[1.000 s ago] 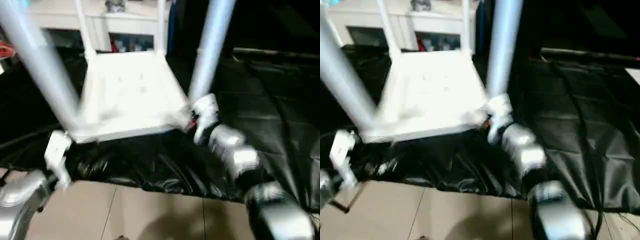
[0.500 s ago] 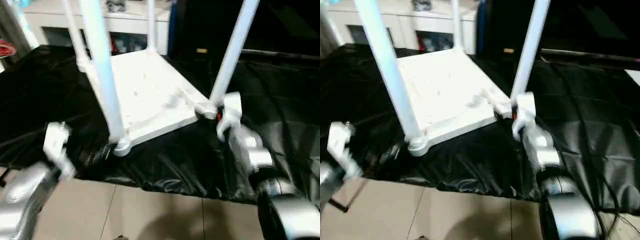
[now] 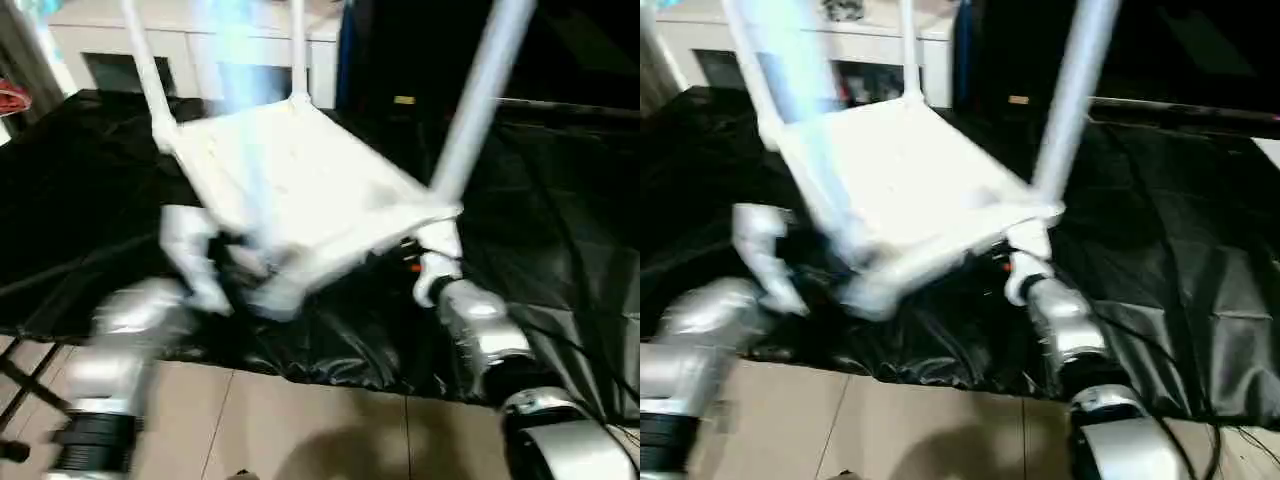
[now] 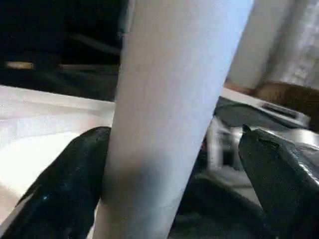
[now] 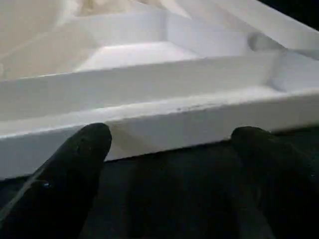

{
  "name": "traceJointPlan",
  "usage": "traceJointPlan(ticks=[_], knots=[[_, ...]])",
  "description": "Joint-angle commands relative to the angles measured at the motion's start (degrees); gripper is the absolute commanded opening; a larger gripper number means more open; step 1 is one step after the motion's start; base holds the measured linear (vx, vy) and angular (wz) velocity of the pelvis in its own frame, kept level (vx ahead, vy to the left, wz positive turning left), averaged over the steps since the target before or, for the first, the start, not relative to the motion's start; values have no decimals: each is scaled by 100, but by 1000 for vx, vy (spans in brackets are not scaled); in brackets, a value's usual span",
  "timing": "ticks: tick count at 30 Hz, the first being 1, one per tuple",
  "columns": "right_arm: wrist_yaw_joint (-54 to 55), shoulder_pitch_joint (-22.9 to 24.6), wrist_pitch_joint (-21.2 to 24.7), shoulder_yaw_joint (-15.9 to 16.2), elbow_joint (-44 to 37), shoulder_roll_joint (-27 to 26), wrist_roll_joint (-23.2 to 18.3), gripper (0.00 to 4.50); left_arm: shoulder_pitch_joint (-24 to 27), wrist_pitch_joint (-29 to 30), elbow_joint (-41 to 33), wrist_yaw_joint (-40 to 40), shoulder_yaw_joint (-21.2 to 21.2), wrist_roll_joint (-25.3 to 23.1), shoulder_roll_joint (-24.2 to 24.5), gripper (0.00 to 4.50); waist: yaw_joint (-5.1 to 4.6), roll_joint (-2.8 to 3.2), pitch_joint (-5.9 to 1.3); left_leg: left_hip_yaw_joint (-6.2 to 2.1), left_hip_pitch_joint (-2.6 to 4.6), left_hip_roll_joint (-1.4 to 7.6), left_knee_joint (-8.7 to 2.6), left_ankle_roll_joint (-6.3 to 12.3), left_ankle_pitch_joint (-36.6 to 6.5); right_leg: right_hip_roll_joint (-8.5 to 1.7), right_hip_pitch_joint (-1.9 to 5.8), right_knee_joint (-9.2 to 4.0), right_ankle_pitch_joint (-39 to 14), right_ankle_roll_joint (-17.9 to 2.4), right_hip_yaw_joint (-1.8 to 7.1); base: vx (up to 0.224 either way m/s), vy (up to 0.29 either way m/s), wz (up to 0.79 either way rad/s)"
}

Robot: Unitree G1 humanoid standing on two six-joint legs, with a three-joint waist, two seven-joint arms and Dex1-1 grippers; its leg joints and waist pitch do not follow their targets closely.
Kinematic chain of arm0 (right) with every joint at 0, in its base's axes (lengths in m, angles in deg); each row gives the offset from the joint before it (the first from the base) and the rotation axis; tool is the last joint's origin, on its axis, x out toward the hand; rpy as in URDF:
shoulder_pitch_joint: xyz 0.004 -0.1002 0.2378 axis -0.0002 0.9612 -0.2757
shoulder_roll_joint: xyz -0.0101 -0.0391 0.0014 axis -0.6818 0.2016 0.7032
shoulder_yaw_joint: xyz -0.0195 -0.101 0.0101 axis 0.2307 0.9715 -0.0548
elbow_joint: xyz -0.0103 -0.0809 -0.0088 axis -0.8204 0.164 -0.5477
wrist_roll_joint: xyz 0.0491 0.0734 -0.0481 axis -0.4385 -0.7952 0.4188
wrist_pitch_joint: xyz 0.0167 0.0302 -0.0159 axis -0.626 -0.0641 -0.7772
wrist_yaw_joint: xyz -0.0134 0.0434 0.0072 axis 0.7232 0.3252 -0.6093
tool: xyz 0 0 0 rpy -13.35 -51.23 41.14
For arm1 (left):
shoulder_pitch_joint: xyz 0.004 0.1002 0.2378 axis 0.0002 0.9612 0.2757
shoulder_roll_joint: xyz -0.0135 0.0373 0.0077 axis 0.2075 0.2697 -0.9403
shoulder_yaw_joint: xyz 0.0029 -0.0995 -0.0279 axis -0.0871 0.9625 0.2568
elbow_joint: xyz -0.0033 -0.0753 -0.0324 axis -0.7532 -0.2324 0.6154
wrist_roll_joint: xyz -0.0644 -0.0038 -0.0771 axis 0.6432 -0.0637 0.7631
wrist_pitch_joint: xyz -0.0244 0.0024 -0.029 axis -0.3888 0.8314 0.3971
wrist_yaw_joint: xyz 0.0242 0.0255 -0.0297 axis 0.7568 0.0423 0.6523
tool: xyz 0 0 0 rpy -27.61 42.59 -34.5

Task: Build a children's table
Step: Rotate table base

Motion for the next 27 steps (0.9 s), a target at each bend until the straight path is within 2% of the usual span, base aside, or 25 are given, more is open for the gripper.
traceJointPlan(ticks=[1, 4, 7, 10, 11, 12, 13, 14, 16, 18, 21, 22, 25, 27], knots=[[11, -193, 94, 70, 52, -110, 54, 446, -158, -26, -246, -273, -705, 4, -362, 450, -1, 17, -371, 23, 88, 54, -393, 69, -947, -196, 304, -320, 126, -1445, 140, 0, 0, 0], [1, -193, 104, 43, 58, -146, 112, 446, -280, -164, -38, -235, -823, -159, -631, 450, -36, -26, -362, 30, 74, 54, -396, 93, -1003, -208, 316, -345, -4, -1415, 152, 0, 0, 0], [4, -202, 99, 48, 86, -168, 143, 446, -471, -311, 240, -101, -1001, -435, -897, 450, -83, -40, -355, 22, 58, 56, -396, 155, -972, -222, 331, -365, -146, -1367, 154, 0, 0, 0], [160, -220, 55, -16, 139, -144, 167, 446, -836, -788, 952, 507, -1020, -962, -1187, 450, -90, -34, -354, 25, 85, 50, -386, 189, -1009, -209, 310, -399, -200, -1341, 155, 0, 0, 0], [210, -229, 48, -40, 157, -129, 164, 446, -912, -885, 1112, 641, -992, -1059, -1216, 450, -84, -1, -356, 16, 83, 52, -387, 178, -1011, -216, 314, -391, -201, -1341, 154, 0, 0, 0], [254, -237, 43, -61, 175, -107, 163, 446, -979, -998, 1261, 783, -963, -1168, -1230, 450, -84, -21, -357, 12, 79, 50, -392, 176, -1030, -211, 318, -402, -233, -1319, 148, 0, 0, 0], [297, -248, 38, -92, 196, -94, 177, 446, -1036, -1119, 1400, 912, -931, -1281, -1240, 450, -90, 1, -365, -1, 62, 50, -392, 169, -1002, -222, 334, -381, -188, -1321, 146, 0, 0, 0], [351, -252, 25, -149, 211, -57, 186, 446, -1106, -1243, 1569, 1023, -891, -1398, -1227, 450, -89, -8, -368, 4, 68, 54, -390, 168, -991, -219, 330, -387, -156, -1322, 144, 0, 0, 0], [354, -227, 10, -266, 196, 37, 149, 446, -1219, -1373, 1827, 1246, -833, -1592, -1197, 450, -72, 0, -377, 9, 84, 51, -372, 214, -951, -204, 316, -379, 17, -1368, 144, 0, 0, 0], [348, -196, 8, -309, 165, 90, 127, 446, -1247, -1369, 1890, 1260, -801, -1593, -1193, 450, -57, -7, -379, 9, 80, 53, -372, 222, -941, -216, 325, -369, 47, -1391, 141, 0, 0, 0], [310, -30, -6, -440, -1, 284, 44, 446, -1372, -1735, 2261, 1819, -716, -1900, -1281, 450, -17, 4, -373, 17, 88, 55, -365, 265, -940, -199, 312, -380, 116, -1421, 139, 0, 0, 0], [152, 181, -55, -534, -263, 423, -71, 446, -1448, -1923, 2551, 2414, -608, -2108, -1358, 450, 9, 7, -364, 17, 100, 63, -369, 256, -1073, -202, 316, -397, 62, -1379, 140, 0, 0, 0], [-47, 463, -35, -612, -684, 528, -205, 446, -1463, -2183, 2841, 2469, -456, -2023, -1407, 450, 34, -12, -372, -4, 73, 48, -382, 244, -1125, -225, 347, -405, -135, -1252, 132, 0, 0, 0], [-224, 713, -27, -652, -1049, 611, -276, 446, -1493, -2386, 3045, 2521, -425, -2061, -1434, 450, 39, -32, -366, 4, 74, 39, -380, 261, -1161, -225, 330, -441, -270, -1231, 137, 0, 0, 0]])
